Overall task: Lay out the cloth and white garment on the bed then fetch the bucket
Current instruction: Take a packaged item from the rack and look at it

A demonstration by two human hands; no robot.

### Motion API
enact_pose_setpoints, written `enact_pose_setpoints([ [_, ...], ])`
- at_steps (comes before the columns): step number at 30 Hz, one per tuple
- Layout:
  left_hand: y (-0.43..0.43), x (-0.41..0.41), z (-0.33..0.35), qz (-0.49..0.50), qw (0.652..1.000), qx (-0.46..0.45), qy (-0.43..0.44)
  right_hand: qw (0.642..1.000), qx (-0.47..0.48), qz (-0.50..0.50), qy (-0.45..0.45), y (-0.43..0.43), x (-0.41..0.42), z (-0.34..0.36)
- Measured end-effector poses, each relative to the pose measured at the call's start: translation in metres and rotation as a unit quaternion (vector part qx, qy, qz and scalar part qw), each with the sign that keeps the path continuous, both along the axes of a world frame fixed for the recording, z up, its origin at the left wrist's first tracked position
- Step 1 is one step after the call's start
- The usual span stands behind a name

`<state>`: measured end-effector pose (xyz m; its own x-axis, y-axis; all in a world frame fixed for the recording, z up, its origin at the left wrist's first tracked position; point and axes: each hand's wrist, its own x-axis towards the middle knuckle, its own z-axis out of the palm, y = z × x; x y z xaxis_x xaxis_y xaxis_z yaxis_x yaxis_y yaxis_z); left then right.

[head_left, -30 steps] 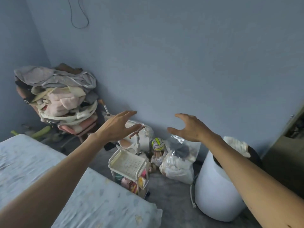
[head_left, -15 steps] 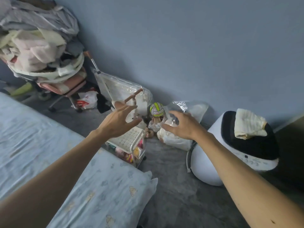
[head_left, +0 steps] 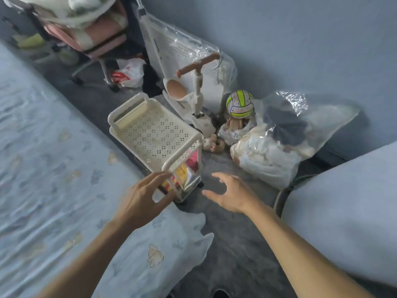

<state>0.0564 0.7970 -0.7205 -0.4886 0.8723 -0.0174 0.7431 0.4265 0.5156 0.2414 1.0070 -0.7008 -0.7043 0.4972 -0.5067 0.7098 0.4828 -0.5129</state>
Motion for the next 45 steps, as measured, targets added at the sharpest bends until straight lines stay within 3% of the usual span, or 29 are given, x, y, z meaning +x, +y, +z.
enact_pose_setpoints([
  [6,0.0,0.012,-0.137,0.002,0.999,0.036,-0.034,0.985,-0.082,-0.135,0.07,-0.007,-0.039,-0.17],
  [11,0.001,0.016,-0.187,0.051,0.997,0.029,-0.055,0.96,-0.119,-0.238,0.084,-0.023,-0.085,-0.264],
  [16,0.006,0.011,-0.194,0.074,0.994,0.047,-0.058,0.884,-0.199,-0.373,0.199,-0.023,-0.111,-0.301],
  [19,0.016,0.012,-0.192,0.084,0.993,0.069,-0.053,0.861,-0.236,-0.383,0.239,-0.023,-0.102,-0.291],
  [31,0.09,0.069,-0.174,0.105,0.981,0.114,-0.113,0.862,-0.216,-0.334,0.315,-0.02,0.021,-0.192],
  [35,0.097,0.086,-0.159,0.086,0.981,0.148,-0.088,0.856,-0.207,-0.345,0.326,-0.013,0.04,-0.172],
  [40,0.107,0.093,-0.108,0.095,0.976,0.188,-0.062,0.857,-0.176,-0.341,0.344,-0.001,0.044,-0.126],
  [45,0.121,0.074,0.002,0.089,0.969,0.207,-0.1,0.859,-0.152,-0.308,0.379,0.02,0.033,-0.021],
])
